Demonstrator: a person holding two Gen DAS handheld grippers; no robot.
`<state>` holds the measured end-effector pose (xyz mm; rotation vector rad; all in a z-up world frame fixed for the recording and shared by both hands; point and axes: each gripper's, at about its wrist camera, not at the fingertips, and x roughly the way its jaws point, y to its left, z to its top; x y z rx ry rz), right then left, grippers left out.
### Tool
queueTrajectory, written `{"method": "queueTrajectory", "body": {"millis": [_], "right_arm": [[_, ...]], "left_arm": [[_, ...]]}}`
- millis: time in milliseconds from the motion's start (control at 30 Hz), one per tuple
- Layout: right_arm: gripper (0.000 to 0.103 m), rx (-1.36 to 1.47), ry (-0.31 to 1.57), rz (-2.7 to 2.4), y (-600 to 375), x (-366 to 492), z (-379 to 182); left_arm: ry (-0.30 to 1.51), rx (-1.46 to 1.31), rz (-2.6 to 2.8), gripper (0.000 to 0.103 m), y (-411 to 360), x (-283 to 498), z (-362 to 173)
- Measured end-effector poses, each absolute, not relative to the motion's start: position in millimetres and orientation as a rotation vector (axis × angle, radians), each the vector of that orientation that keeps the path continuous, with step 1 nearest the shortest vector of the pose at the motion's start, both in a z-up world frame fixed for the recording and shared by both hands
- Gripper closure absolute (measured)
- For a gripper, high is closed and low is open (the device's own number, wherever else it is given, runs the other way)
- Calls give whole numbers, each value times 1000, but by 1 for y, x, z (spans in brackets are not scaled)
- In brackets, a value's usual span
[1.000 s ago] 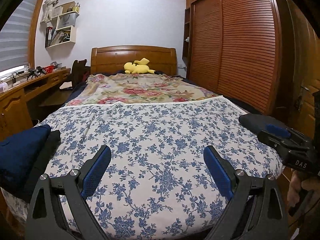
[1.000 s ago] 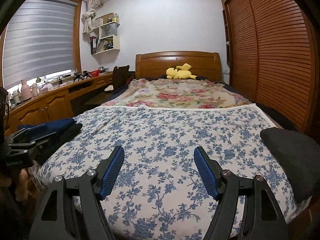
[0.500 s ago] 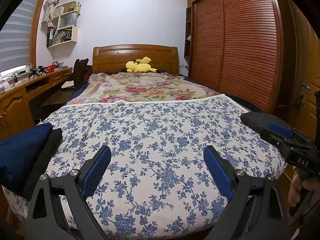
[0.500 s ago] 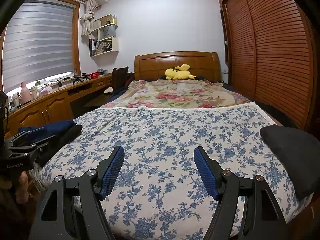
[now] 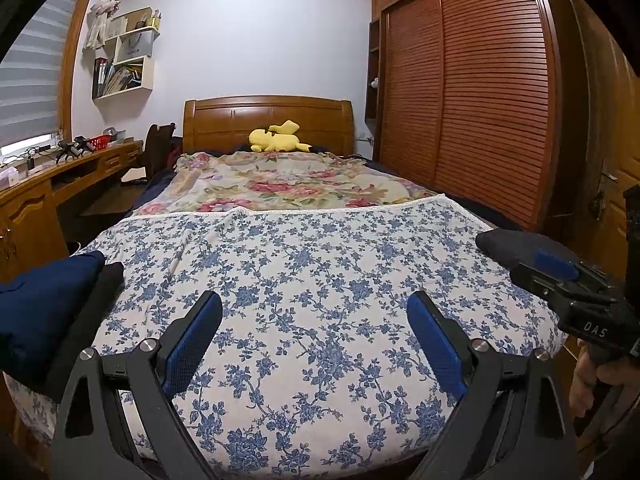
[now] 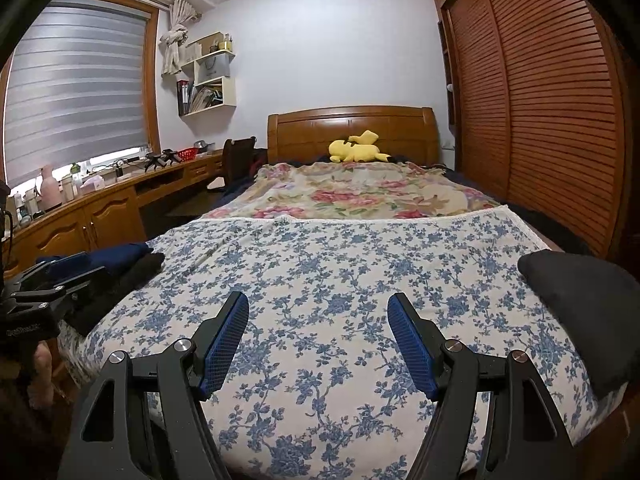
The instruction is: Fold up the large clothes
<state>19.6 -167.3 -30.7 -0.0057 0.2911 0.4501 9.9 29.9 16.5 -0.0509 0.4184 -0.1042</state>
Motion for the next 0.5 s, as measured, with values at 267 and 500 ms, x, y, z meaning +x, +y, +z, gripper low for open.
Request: {"method": "queueTrajectory", "body": {"millis": [267,500], "right_arm": [[29,-8,293,448,-171,24,-32],[29,-7,297,448,-170,25,-33]], "left_arm": [[418,-45,-100,9,29,10,16],[421,-41,-93,9,30,10,13]]}}
